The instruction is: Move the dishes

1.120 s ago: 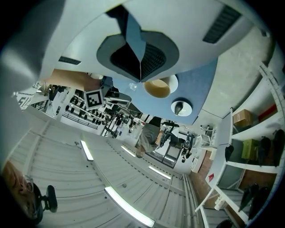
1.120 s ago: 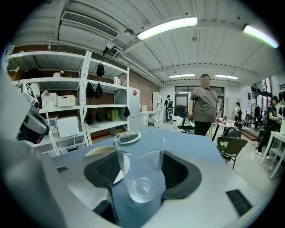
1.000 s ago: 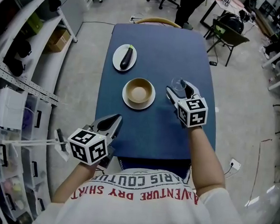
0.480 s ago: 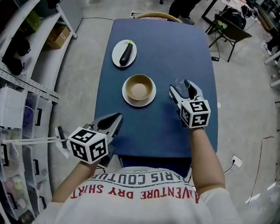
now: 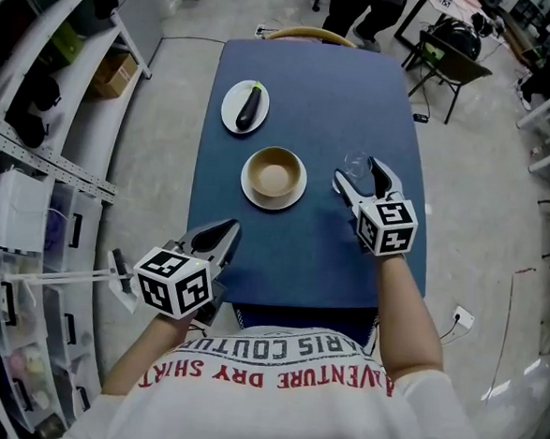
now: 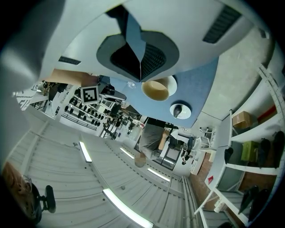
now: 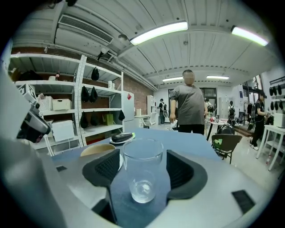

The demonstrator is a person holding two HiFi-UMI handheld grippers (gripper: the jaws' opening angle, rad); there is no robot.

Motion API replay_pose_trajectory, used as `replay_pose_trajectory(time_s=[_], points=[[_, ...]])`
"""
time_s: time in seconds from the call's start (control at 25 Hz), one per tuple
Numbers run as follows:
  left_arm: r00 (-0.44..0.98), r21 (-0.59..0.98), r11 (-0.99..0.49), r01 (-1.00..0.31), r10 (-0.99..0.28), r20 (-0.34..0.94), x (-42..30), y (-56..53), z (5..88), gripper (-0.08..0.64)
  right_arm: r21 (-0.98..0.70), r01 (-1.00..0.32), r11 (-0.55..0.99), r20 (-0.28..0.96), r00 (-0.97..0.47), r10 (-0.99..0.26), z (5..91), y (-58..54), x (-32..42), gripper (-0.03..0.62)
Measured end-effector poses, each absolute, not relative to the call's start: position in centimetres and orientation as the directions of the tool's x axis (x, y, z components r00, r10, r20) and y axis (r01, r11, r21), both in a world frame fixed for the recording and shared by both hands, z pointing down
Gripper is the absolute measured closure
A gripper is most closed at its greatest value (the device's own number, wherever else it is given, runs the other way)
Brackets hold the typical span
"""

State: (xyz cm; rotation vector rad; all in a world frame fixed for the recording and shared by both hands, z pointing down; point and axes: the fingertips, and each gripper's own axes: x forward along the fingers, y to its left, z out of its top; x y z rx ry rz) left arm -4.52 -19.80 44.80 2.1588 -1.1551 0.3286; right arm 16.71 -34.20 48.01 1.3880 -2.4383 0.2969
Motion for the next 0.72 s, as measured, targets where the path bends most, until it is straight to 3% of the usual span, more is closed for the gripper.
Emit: replay_pose_trajectory(time_s=[0.28,0.56,0.72], points=[[0.585,0.444,-0.396,-0.804,-0.659,0.473,-4.9,-19.3,44.2,0.531,0.126,-0.822,0.556,0.308,-0.5,-0.809,42.7,-31.1,15.0,0.278],[0.576,0.452,-0.381,-0.807,-0.68,0.454,-5.9,-18.4,43.8,0.531,0.279,-0.647,0.709,0.33,-0.629,-0.704,41.1,-27.2,7.6,0.278],[0.564,0.454,-0.365,-0.812,-0.689,0.455,-6.7,-18.0,44.0,0.531,0.17,-0.661,0.731,0.412,-0.627,-0.662,44.2,-27.3,5.1,0.279]])
